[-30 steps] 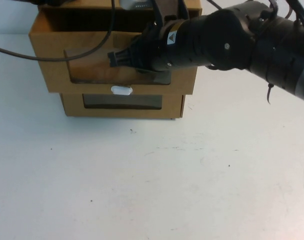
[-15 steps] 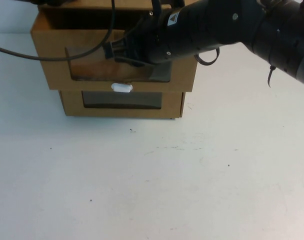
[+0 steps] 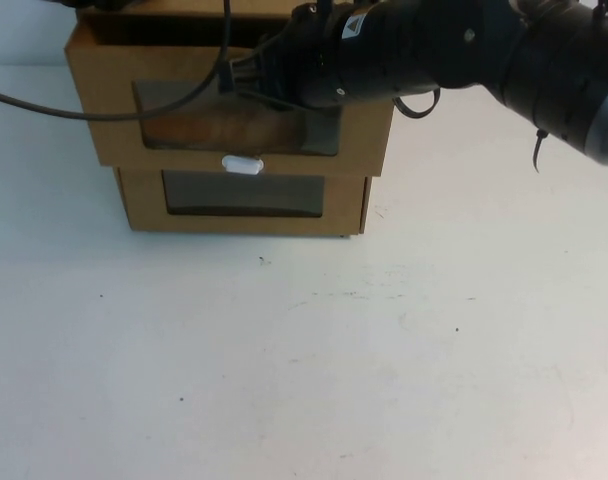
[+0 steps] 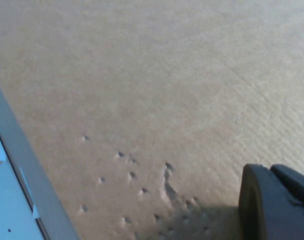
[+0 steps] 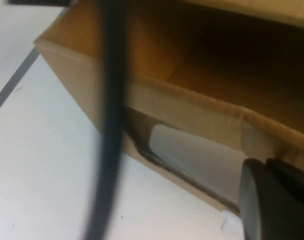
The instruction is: Close the shoe box
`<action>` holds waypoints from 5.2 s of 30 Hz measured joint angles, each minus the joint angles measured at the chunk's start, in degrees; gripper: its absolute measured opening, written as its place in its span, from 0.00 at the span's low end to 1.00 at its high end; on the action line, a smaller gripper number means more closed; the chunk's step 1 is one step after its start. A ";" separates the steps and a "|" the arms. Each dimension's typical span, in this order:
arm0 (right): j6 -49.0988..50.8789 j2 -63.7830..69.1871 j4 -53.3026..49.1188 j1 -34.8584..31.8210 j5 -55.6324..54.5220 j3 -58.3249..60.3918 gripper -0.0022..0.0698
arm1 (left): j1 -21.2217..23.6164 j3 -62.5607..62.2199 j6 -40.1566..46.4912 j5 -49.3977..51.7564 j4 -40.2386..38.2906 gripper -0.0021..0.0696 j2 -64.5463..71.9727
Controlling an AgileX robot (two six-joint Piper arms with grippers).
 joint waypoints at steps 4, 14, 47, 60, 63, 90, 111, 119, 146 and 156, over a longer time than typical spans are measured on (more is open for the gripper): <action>0.00 0.96 0.42 -0.58 -2.90 0.00 0.01 | 0.00 0.00 0.00 0.00 0.00 0.03 0.00; 0.00 4.52 0.92 -0.78 -15.20 0.00 0.01 | 0.00 0.00 0.00 0.00 0.00 0.03 0.00; 9.18 -41.49 -13.54 6.71 18.58 24.73 0.01 | 0.00 17.03 -6.92 -3.22 7.37 0.03 -30.95; 17.73 -81.99 -15.77 8.57 12.83 65.42 0.01 | 0.00 73.69 -0.88 -26.39 2.25 0.03 -84.81; 17.85 -86.67 -15.63 8.57 3.72 72.34 0.01 | 0.00 81.02 -0.58 -26.70 1.92 0.03 -94.66; 17.95 -87.20 -14.46 8.60 -36.15 104.53 0.01 | 0.00 106.72 -4.42 -27.98 -8.20 0.03 -103.82; 4.76 -106.47 -12.33 -30.07 -15.60 104.53 0.01 | 0.00 106.72 -4.42 -27.91 -8.20 0.03 -103.82; 4.61 -106.57 -10.90 -31.02 -10.91 104.53 0.01 | 0.00 106.72 -4.42 -27.91 -8.20 0.03 -103.79; 4.61 -106.57 -10.42 -31.02 -10.69 104.53 0.01 | 0.00 106.72 -4.87 -36.27 9.30 0.03 -103.79; 4.61 -106.57 -10.42 -31.02 -10.69 104.53 0.01 | 0.13 106.72 -30.02 -29.90 38.30 0.03 -105.22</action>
